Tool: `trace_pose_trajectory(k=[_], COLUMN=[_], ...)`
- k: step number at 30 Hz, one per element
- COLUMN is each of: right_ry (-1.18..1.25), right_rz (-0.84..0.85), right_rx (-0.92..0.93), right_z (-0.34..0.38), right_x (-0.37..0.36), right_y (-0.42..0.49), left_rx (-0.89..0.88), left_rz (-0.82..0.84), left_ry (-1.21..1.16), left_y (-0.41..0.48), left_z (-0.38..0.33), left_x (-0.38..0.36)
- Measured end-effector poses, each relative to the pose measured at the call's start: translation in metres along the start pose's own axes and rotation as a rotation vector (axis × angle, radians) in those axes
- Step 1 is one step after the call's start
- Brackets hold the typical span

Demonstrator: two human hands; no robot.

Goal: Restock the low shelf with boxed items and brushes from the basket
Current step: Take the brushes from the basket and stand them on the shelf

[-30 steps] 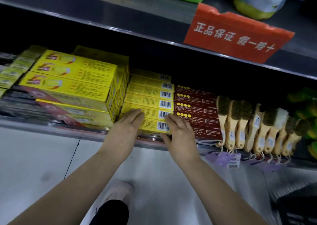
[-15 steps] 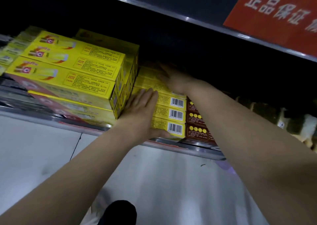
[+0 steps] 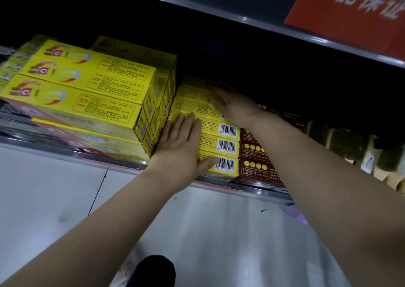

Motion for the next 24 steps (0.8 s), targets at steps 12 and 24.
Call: trace_pose_trajectory(k=[12,24], right_ry=[-0.083,1.053], right_rz=[0.000,-0.147], right_rx=[-0.149,0.052], right_z=[0.011,0.163], right_x=[0.003,-0.015], right_y=[-0.013,-0.139], left_rx=[-0.149,-0.298], left_rz=[-0.165,-0.789], left_ry=[-0.254,-0.437], left_y=[-0.028,-0.166], left_z=[-0.025,0.086], left_x=[0.043,0.184])
Point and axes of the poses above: each hand's wrist, its own y-axis towards the middle knuckle, its own x-axis out of the back of the hand, z = x × y, the point moved 9 cm from there along y, towards the middle knuckle, and after that the axes turned 3 degrees about z, right-handed, at the moved point
